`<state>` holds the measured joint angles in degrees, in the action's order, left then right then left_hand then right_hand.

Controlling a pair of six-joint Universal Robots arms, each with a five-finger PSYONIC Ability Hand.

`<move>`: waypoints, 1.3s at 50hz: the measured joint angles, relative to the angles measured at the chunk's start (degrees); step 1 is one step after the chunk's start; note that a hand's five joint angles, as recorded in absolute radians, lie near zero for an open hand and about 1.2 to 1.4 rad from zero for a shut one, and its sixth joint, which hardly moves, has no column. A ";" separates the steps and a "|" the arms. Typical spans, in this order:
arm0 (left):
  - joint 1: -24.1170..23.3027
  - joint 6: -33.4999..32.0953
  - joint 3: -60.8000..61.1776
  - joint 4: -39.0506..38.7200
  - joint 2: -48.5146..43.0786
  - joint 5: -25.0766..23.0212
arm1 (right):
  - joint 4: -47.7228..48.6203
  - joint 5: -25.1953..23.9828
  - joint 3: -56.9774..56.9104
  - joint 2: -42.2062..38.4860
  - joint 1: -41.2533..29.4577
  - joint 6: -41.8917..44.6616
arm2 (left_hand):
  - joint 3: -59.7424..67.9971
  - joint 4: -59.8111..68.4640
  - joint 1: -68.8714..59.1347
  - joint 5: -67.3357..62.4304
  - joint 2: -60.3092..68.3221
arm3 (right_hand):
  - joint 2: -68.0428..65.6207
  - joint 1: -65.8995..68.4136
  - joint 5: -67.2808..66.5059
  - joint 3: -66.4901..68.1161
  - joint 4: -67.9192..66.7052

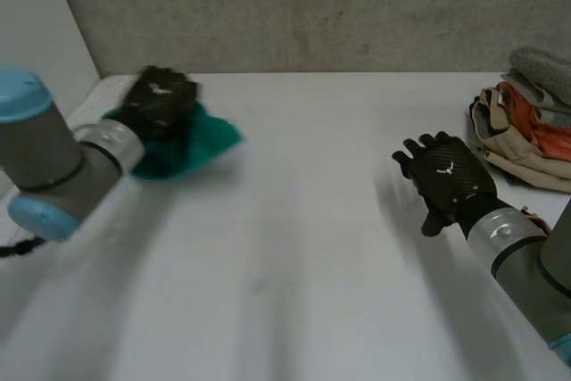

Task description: Fold the laundry.

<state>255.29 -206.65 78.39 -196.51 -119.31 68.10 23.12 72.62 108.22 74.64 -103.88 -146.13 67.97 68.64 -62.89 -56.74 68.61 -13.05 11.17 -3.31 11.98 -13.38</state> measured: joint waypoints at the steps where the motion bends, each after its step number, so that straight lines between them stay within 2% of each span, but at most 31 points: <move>1: -1.32 0.71 1.77 -0.01 1.48 -0.95 | 0.00 0.16 -0.03 0.01 0.02 -0.05 | 0.01 0.00 0.00 0.00 0.01 | 0.00 0.00 0.00 0.00 0.00; 4: -6.96 3.03 9.80 -0.18 7.11 -6.79 | 0.00 1.01 -0.20 0.04 0.05 -0.23 | -0.52 -0.62 0.66 0.47 -0.61 | 0.00 0.00 0.00 0.00 0.00; 6: -9.68 3.67 14.06 -0.40 9.35 -10.87 | -0.03 1.44 -0.36 0.03 0.01 -0.29 | -18.16 -18.79 17.52 17.39 -18.85 | 0.00 0.00 0.00 0.00 0.00; 8: -11.10 3.83 16.30 -0.43 10.35 -13.44 | -0.05 1.69 -0.51 0.02 -0.03 -0.32 | -29.75 -30.66 31.01 29.27 -30.60 | 0.00 0.00 0.00 0.00 0.00; 10: -11.91 3.80 17.37 -0.34 10.80 -14.82 | -0.07 1.94 -0.78 0.00 -0.12 -0.33 | -29.75 -30.66 31.01 29.27 -30.60 | 0.00 0.00 -0.01 0.00 0.00; 11: -12.03 3.78 17.41 -0.29 10.86 -14.85 | -0.09 2.01 -0.90 0.00 -0.15 -0.34 | -50.27 -51.63 49.33 50.11 -51.29 | 0.00 0.00 0.00 0.00 0.00; 12: -12.03 3.75 17.29 -0.23 10.86 -14.59 | -0.11 2.05 -1.04 -0.01 -0.18 -0.35 | -54.05 -55.05 50.16 53.56 -54.83 | 0.00 0.00 0.00 0.00 0.00; 15: -11.52 3.72 16.54 0.00 10.75 -12.79 | -0.23 2.11 -1.45 -0.01 -0.24 -0.42 | -54.64 -55.66 50.16 53.89 -55.42 | 0.00 0.00 0.00 0.00 0.00; 23: -7.15 3.82 14.38 2.06 11.24 0.56 | -2.95 1.75 -3.41 0.19 -0.78 -3.50 | -54.65 -55.70 50.16 53.89 -55.51 | 0.00 0.00 0.00 0.00 0.00; 24: -6.53 3.83 14.57 2.75 11.52 3.68 | -5.56 1.47 -4.42 0.25 -0.98 -5.22 | -54.65 -55.70 50.16 53.89 -55.51 | 0.00 0.00 0.00 0.00 0.00; 27: -6.02 3.84 15.13 3.70 11.91 7.65 | -9.03 1.01 -5.76 0.30 -1.26 -6.95 | -54.65 -55.70 50.16 53.90 -55.51 | 0.00 0.00 0.00 0.00 0.00; 32: -5.74 3.91 17.86 6.59 12.40 16.88 | -21.23 -1.98 -10.56 -0.09 -3.33 -11.22 | -54.65 -55.70 50.16 53.90 -55.51 | 0.00 0.00 0.00 0.00 0.00; 36: -5.64 3.98 19.48 7.91 12.44 21.30 | -25.43 -3.64 -13.32 -1.86 -5.75 -12.75 | -54.65 -55.70 50.16 53.89 -55.51 | 0.00 0.00 0.00 0.00 0.00; 42: -4.24 3.99 19.19 8.17 11.34 23.03 | -25.75 -3.67 -16.79 -7.64 -9.15 -13.31 | -54.65 -55.70 50.16 53.90 -55.51 | 0.00 0.00 -0.01 0.00 0.00; 52: -3.38 3.86 12.96 7.39 2.04 22.18 | -18.81 0.48 -19.94 -16.31 -13.68 -12.91 | -54.65 -55.70 50.16 53.90 -55.51 | 0.00 0.00 0.00 0.00 0.00; 58: -3.79 4.01 11.75 7.36 0.85 22.16 | -16.26 2.09 -20.99 -18.85 -16.00 -12.95 | -54.65 -55.71 50.16 53.90 -55.51 | -2.51 2.14 -2.44 3.24 -2.10; 59: -4.01 4.07 11.93 7.40 1.51 22.23 | -15.10 2.69 -21.45 -19.45 -16.81 -12.99 | -54.65 -55.70 50.16 53.90 -55.51 | -16.83 15.72 -15.11 16.72 -15.32; 60: -4.10 4.10 12.14 7.48 1.99 22.28 | -14.58 2.88 -21.62 -19.62 -17.07 -13.00 | -54.65 -55.70 50.16 53.90 -55.51 | -20.31 18.68 -18.41 20.12 -18.71; 61: -4.21 4.17 12.49 7.56 2.69 22.33 | -13.69 3.23 -21.92 -19.78 -17.43 -13.01 | -54.65 -55.70 50.16 53.90 -55.51 | -34.80 30.86 -31.75 35.18 -32.59; 62: -4.41 4.36 13.16 7.71 3.97 22.40 | -12.51 3.73 -22.30 -19.85 -17.79 -12.98 | -54.48 -55.52 49.81 53.63 -55.30 | -42.68 37.65 -40.50 42.89 -41.53; 63: -4.41 4.36 13.16 7.71 3.97 22.40 | -12.51 3.73 -22.30 -19.85 -17.79 -12.98 | -54.48 -55.52 49.81 53.63 -55.30 | -42.68 37.65 -40.50 42.89 -41.53; 64: -4.80 4.86 14.59 7.97 6.25 22.50 | -10.64 4.69 -23.00 -19.74 -18.17 -12.91 | -53.96 -54.76 48.95 52.72 -54.61 | -51.85 43.47 -50.28 52.39 -51.15; 65: -5.09 5.32 15.44 8.06 7.64 22.52 | -9.85 5.20 -23.38 -19.60 -18.28 -12.86 | -53.02 -53.61 47.61 51.57 -53.59 | -53.16 44.36 -51.61 53.96 -52.52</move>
<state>250.20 -201.34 93.83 -188.46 -111.68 90.62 13.27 77.82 84.84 55.04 -122.16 -158.99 14.95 15.03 -15.28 -5.17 15.02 -66.20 55.53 -54.92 65.94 -65.90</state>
